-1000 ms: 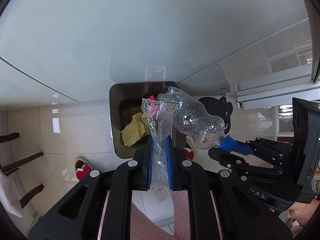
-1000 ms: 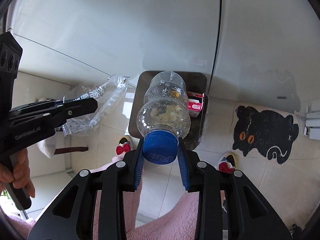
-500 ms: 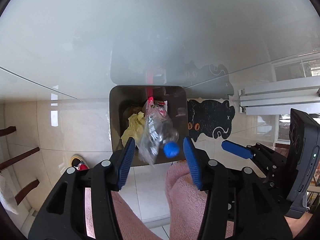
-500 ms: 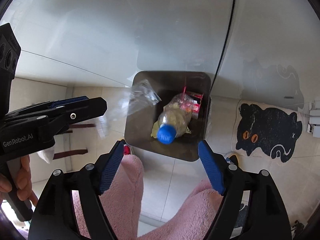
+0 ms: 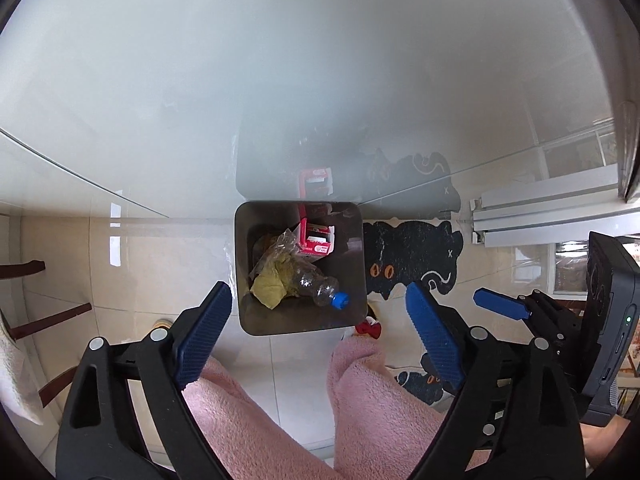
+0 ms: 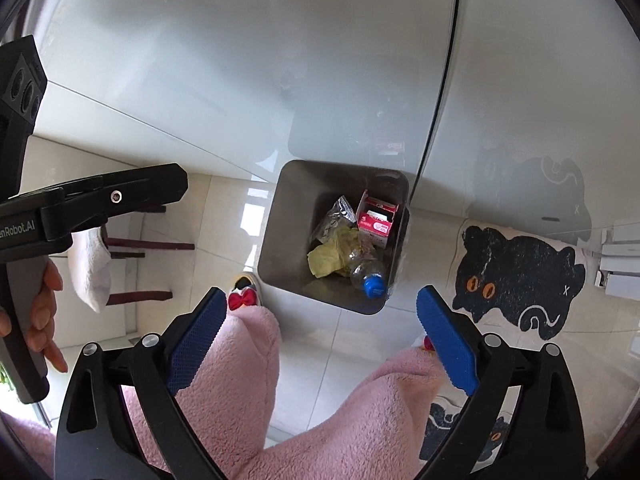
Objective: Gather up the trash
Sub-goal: 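Open both tools to drop the bag and bottle into the bin, then raise both tools back toward the counter trash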
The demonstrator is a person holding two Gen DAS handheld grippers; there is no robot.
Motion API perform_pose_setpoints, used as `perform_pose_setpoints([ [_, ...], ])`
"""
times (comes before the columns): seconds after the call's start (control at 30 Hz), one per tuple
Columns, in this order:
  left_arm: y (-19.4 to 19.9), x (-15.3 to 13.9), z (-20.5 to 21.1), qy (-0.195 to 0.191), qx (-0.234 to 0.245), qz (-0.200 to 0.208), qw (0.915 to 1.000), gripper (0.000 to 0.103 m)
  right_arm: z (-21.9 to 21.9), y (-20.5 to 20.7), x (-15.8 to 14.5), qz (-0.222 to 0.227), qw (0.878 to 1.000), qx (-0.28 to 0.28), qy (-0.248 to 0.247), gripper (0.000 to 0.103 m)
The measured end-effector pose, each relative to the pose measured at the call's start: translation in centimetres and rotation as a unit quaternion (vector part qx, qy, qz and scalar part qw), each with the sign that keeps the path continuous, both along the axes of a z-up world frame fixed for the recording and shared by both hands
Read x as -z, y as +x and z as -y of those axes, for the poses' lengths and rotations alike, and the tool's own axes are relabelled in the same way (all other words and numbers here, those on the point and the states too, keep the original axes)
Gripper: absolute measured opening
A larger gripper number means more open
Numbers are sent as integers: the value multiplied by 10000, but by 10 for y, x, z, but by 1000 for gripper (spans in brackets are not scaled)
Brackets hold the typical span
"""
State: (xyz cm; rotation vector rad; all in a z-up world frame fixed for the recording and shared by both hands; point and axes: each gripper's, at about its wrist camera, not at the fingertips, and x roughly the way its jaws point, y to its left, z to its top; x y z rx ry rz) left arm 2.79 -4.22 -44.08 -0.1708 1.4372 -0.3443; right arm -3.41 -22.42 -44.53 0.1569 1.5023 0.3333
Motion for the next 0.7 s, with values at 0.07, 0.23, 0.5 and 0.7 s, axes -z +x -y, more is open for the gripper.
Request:
perform_pose_setpoints([
  [0.07, -2, -25, -4, -24, -10, 217, 9998, 88, 3, -1, -23, 122, 9999, -34, 52, 99],
  [0.23, -10, -94, -21, -264, -174, 787, 9964, 94, 11, -6, -93, 655, 9974, -92, 279, 99],
  [0.5, -21, -188, -40, -432, -232, 1812, 9822, 95, 26, -4, -205, 1881, 9800, 62, 653, 100],
  [0.7, -2, -239, -60, -461, -441, 2602, 9634, 95, 37, 26, -261, 2760, 9577, 304, 754, 100],
])
